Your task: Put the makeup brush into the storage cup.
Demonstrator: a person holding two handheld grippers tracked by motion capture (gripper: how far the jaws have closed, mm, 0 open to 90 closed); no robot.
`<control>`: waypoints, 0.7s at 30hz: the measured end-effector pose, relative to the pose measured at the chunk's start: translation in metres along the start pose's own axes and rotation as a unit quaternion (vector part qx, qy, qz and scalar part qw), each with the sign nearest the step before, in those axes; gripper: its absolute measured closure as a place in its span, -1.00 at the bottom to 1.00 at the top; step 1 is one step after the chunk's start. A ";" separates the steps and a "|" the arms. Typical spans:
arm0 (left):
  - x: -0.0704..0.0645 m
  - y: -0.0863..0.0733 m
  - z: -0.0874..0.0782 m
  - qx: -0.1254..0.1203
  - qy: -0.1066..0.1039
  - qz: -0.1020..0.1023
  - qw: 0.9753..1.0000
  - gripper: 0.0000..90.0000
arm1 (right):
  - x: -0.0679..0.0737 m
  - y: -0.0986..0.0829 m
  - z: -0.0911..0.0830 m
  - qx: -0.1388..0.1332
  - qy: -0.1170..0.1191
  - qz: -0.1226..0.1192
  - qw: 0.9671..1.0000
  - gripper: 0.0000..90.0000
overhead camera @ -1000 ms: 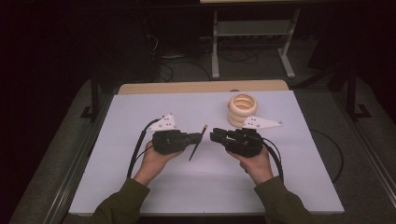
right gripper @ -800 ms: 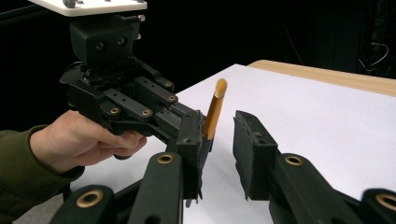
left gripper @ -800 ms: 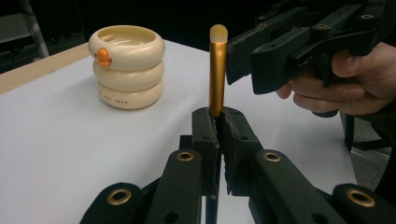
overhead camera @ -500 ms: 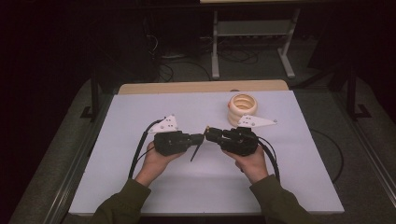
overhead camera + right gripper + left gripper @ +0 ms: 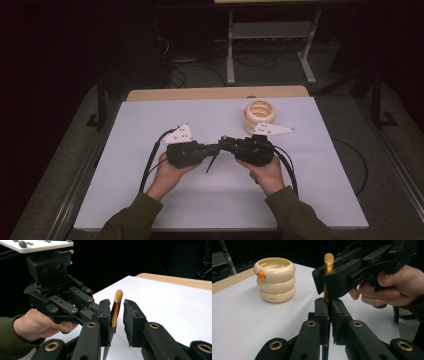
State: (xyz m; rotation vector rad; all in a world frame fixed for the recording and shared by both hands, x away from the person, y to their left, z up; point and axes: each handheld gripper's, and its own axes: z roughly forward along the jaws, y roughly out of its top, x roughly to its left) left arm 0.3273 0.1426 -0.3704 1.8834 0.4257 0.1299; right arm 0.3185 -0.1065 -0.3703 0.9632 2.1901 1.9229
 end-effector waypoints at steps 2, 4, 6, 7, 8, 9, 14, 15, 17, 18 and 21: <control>0.000 0.000 0.000 -0.002 0.001 0.000 1.000 0.88 | 0.000 0.000 0.000 -0.003 0.002 0.002 1.000 0.70; 0.000 0.000 0.000 -0.002 0.002 0.002 1.000 0.88 | 0.000 0.000 0.001 -0.007 0.003 0.004 1.000 0.74; 0.000 0.000 0.000 -0.003 0.001 0.001 1.000 0.88 | -0.001 0.000 0.001 -0.008 0.005 0.003 1.000 0.77; 0.001 0.000 0.000 -0.001 0.000 0.003 1.000 0.87 | -0.001 0.000 0.001 -0.008 0.005 0.003 1.000 0.79; 0.001 0.000 0.000 -0.002 0.000 0.002 1.000 0.88 | -0.001 0.000 0.001 -0.008 0.005 0.003 1.000 0.81; 0.001 0.000 0.000 -0.002 0.000 0.003 1.000 0.87 | 0.000 0.000 0.001 -0.008 0.005 0.004 1.000 0.82; 0.002 0.000 0.001 -0.004 0.002 0.005 1.000 0.86 | -0.001 0.001 0.001 -0.010 0.008 0.013 1.000 0.84; 0.002 0.000 0.000 -0.004 0.001 0.004 1.000 0.85 | -0.001 0.001 0.001 -0.009 0.008 0.013 1.000 0.84; 0.003 -0.001 0.000 -0.004 0.002 0.002 1.000 0.83 | -0.001 0.001 0.002 -0.008 0.008 0.014 1.000 0.84; 0.003 -0.001 0.000 -0.003 0.003 0.003 1.000 0.82 | -0.001 0.001 0.001 -0.007 0.006 0.014 1.000 0.84; 0.004 -0.001 -0.001 -0.002 0.004 0.002 1.000 0.68 | -0.002 0.003 0.001 -0.009 0.003 0.011 1.000 0.85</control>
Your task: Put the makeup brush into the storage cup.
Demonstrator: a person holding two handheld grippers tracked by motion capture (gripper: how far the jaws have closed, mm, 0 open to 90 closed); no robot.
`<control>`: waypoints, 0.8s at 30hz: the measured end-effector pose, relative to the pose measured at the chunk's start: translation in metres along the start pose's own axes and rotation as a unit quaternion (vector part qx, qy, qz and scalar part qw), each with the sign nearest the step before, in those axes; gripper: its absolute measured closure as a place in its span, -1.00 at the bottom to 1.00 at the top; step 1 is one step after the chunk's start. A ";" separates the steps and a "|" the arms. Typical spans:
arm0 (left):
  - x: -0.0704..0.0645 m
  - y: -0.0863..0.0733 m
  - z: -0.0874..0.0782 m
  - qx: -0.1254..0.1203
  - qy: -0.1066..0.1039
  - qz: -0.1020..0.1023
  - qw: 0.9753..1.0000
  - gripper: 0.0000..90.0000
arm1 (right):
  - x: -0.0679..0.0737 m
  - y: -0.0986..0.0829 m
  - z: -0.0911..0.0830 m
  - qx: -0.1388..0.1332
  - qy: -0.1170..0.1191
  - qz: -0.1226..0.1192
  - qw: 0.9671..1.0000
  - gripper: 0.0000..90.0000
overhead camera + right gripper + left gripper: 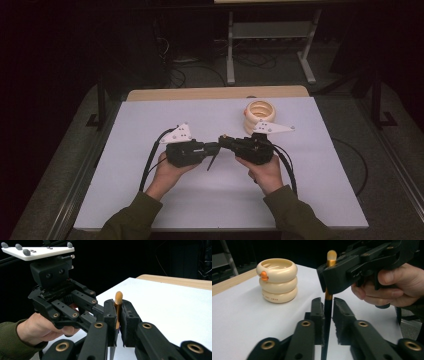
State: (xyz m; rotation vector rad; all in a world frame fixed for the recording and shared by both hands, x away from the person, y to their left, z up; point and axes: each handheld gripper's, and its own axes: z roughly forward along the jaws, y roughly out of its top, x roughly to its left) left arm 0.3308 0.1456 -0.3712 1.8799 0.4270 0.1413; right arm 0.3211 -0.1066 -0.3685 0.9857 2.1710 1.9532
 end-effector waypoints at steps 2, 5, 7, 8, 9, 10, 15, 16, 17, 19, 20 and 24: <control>0.000 0.000 -0.001 0.002 0.004 -0.003 1.000 0.58 | -0.001 0.001 -0.001 -0.001 -0.004 -0.008 1.000 0.85; 0.003 -0.001 -0.003 0.008 0.003 -0.009 1.000 0.44 | -0.001 0.001 -0.002 0.002 -0.008 -0.012 1.000 0.84; 0.004 -0.002 -0.006 0.011 0.006 -0.009 1.000 0.39 | -0.001 0.002 -0.003 0.002 -0.012 -0.016 1.000 0.84; 0.005 -0.002 -0.007 0.008 0.007 -0.012 1.000 0.36 | -0.001 0.002 -0.004 0.002 -0.014 -0.019 1.000 0.84; 0.006 -0.002 -0.009 0.011 0.008 -0.012 1.000 0.34 | -0.001 0.002 -0.005 0.003 -0.015 -0.020 1.000 0.84; 0.006 -0.002 -0.009 0.008 0.009 -0.013 1.000 0.33 | -0.001 0.003 -0.005 0.002 -0.016 -0.022 1.000 0.84; 0.007 -0.004 -0.014 0.026 0.009 -0.015 1.000 0.14 | -0.003 0.005 -0.009 0.006 -0.023 -0.032 0.999 0.84; 0.007 -0.005 -0.015 0.030 0.010 -0.016 0.999 0.09 | -0.003 0.005 -0.010 0.007 -0.024 -0.033 0.999 0.84; 0.007 -0.006 -0.016 0.029 0.013 -0.016 0.999 0.07 | -0.003 0.005 -0.011 0.008 -0.025 -0.033 0.999 0.84; 0.007 -0.007 -0.018 0.033 0.014 -0.018 0.999 0.02 | -0.004 0.005 -0.012 0.010 -0.028 -0.035 0.999 0.84; 0.007 -0.007 -0.019 0.034 0.016 -0.017 0.999 0.00 | -0.005 0.005 -0.012 0.008 -0.028 -0.034 0.999 0.84; 0.007 -0.009 -0.024 0.035 0.021 -0.015 0.999 -0.11 | -0.005 0.005 -0.013 0.013 -0.030 -0.040 0.999 0.84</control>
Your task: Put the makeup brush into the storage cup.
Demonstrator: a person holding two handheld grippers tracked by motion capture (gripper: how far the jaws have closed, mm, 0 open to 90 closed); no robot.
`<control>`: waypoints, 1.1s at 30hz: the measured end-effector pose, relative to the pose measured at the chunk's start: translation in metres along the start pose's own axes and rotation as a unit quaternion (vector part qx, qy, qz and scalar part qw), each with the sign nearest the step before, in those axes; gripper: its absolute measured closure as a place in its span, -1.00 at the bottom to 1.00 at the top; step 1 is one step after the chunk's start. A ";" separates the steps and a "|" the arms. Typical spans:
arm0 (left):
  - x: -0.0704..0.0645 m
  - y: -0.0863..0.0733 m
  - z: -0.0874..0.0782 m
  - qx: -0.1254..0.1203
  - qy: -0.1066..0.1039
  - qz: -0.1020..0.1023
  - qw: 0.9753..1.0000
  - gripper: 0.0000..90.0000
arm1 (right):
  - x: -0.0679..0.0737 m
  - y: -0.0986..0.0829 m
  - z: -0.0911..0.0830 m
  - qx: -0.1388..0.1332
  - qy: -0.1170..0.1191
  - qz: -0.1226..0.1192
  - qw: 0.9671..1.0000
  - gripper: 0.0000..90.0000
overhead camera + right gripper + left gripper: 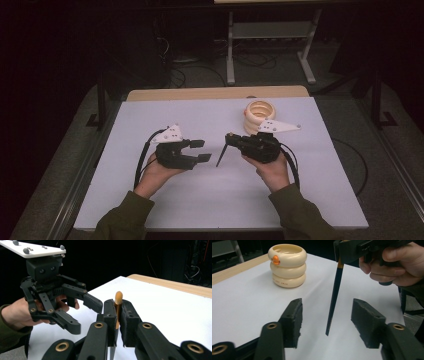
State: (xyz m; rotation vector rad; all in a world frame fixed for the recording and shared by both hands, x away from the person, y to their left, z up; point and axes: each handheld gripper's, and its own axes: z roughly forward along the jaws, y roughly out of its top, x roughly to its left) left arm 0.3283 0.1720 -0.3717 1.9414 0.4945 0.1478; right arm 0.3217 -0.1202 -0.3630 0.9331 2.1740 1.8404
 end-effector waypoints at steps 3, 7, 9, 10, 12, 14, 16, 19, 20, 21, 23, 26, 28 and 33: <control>0.001 -0.002 -0.004 0.010 0.008 0.003 1.000 -0.19 | -0.001 0.000 -0.001 0.004 -0.004 -0.004 1.000 0.85; 0.003 -0.007 -0.010 0.015 0.013 -0.007 1.000 -0.31 | -0.002 0.000 -0.003 0.006 -0.005 -0.003 1.000 0.85; 0.004 -0.010 -0.013 0.018 0.014 -0.010 1.000 -0.36 | -0.002 0.001 -0.003 0.007 -0.006 -0.003 1.000 0.84; 0.003 -0.011 -0.015 0.017 0.017 -0.012 1.000 -0.40 | -0.003 0.001 -0.004 0.009 -0.006 -0.005 1.000 0.85; 0.004 -0.014 -0.018 0.019 0.022 -0.009 1.000 -0.44 | -0.003 0.001 -0.004 0.009 -0.008 -0.007 1.000 0.85; 0.005 -0.016 -0.022 0.020 0.027 -0.010 0.999 -0.50 | -0.003 0.001 -0.005 0.009 -0.009 -0.008 1.000 0.85; 0.006 -0.018 -0.026 0.022 0.031 -0.016 0.999 -0.52 | -0.003 0.002 -0.005 0.010 -0.010 -0.005 1.000 0.84; 0.007 -0.024 -0.031 0.027 0.039 -0.022 0.999 -0.61 | -0.003 0.002 -0.006 0.010 -0.012 -0.005 1.000 0.84; 0.007 -0.026 -0.032 0.028 0.042 -0.022 0.998 -0.63 | -0.003 0.003 -0.006 0.008 -0.013 -0.009 1.000 0.84; 0.007 -0.028 -0.034 0.030 0.046 -0.023 0.998 -0.65 | -0.002 0.003 -0.007 0.010 -0.013 -0.008 1.000 0.84; 0.007 -0.031 -0.039 0.031 0.053 -0.023 0.998 -0.68 | -0.002 0.004 -0.008 0.009 -0.015 -0.009 1.000 0.84; 0.007 -0.036 -0.044 0.031 0.064 -0.026 0.997 -0.69 | -0.003 0.006 -0.009 0.008 -0.016 -0.012 1.000 0.84; 0.007 -0.040 -0.047 0.031 0.071 -0.029 0.997 -0.71 | -0.005 0.006 -0.009 0.010 -0.019 -0.012 1.000 0.84; 0.006 -0.048 -0.052 0.033 0.079 -0.033 0.996 -0.78 | -0.008 0.008 -0.010 0.013 -0.022 -0.012 1.000 0.84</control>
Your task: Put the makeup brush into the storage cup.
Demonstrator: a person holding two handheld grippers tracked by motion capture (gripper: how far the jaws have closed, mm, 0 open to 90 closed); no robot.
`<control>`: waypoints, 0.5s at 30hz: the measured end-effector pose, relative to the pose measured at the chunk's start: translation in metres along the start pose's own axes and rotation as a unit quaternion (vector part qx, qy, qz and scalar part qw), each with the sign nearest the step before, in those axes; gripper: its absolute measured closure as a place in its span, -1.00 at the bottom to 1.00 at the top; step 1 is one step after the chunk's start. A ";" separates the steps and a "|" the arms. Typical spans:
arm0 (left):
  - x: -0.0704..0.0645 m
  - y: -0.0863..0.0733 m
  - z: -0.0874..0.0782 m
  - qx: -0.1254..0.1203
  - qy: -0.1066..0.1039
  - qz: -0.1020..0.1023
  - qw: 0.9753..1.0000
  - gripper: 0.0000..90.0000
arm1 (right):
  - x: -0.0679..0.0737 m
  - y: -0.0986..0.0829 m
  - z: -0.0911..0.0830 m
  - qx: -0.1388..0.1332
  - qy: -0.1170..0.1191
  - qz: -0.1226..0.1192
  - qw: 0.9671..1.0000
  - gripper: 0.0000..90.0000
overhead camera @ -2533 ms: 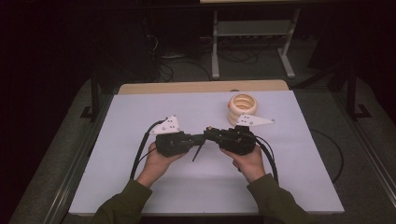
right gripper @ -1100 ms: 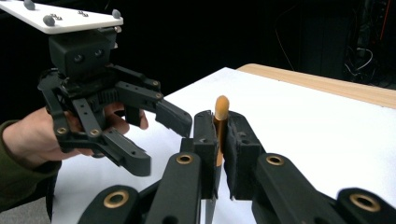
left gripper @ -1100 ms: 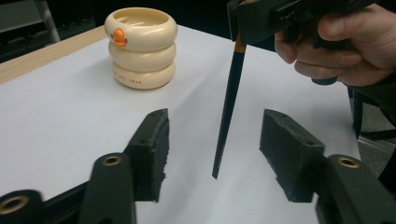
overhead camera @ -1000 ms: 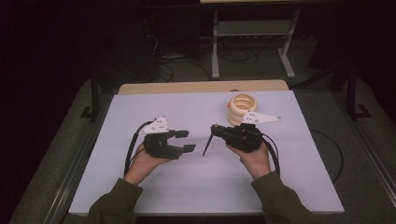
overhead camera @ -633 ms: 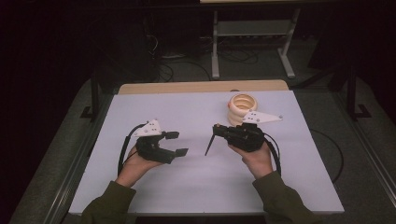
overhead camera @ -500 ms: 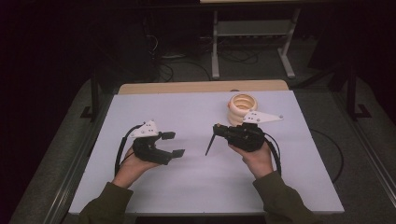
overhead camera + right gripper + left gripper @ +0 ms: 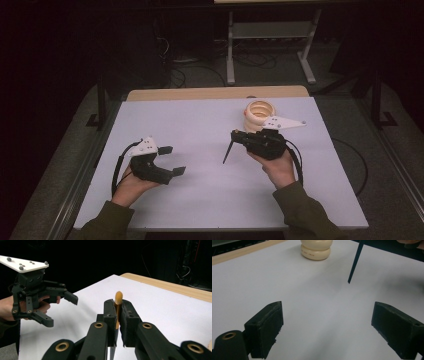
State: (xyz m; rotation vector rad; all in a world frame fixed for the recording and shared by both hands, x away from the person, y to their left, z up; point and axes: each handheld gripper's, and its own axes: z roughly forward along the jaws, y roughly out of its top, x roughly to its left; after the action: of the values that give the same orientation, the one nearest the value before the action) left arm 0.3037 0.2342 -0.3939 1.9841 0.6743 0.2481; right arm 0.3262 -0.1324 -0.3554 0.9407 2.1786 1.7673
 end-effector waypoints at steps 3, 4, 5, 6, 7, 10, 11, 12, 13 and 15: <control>-0.001 -0.004 -0.002 0.002 0.005 -0.006 1.000 -0.84 | -0.002 0.002 -0.001 0.000 -0.002 -0.002 1.000 0.84; -0.001 -0.005 -0.003 0.003 0.008 -0.009 1.000 -0.87 | -0.003 0.002 -0.001 0.000 -0.004 -0.003 1.000 0.84; 0.000 -0.007 -0.004 0.005 0.012 -0.010 1.000 -0.93 | -0.005 0.003 -0.002 0.000 -0.006 -0.003 1.000 0.84; 0.000 -0.008 -0.005 0.005 0.013 -0.011 1.000 -0.95 | -0.006 0.003 -0.003 0.000 -0.006 -0.002 1.000 0.84; 0.000 -0.009 -0.006 0.003 0.016 -0.013 1.000 -0.95 | -0.007 0.003 -0.003 0.000 -0.007 -0.002 1.000 0.84; 0.001 -0.012 -0.010 0.006 0.022 -0.007 1.000 -0.95 | -0.011 0.004 -0.005 0.002 -0.010 -0.002 1.000 0.84; 0.000 -0.013 -0.011 0.006 0.023 -0.010 1.000 -0.95 | -0.012 0.005 -0.005 0.001 -0.012 -0.003 1.000 0.84; 0.000 -0.014 -0.013 0.006 0.025 -0.007 1.000 -0.95 | -0.013 0.007 -0.006 0.002 -0.014 -0.003 1.000 0.84; 0.000 -0.015 -0.013 0.003 0.025 -0.008 1.000 -0.95 | -0.013 0.008 -0.007 0.001 -0.014 -0.002 1.000 0.84; 0.000 -0.018 -0.016 0.006 0.028 -0.008 1.000 -0.95 | -0.015 0.012 -0.008 -0.001 -0.017 -0.006 1.000 0.84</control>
State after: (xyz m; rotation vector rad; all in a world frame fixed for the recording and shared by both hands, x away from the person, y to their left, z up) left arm 0.2904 0.2523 -0.4016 1.9895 0.7288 0.2915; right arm 0.3377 -0.1466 -0.3460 0.9471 2.1561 1.7355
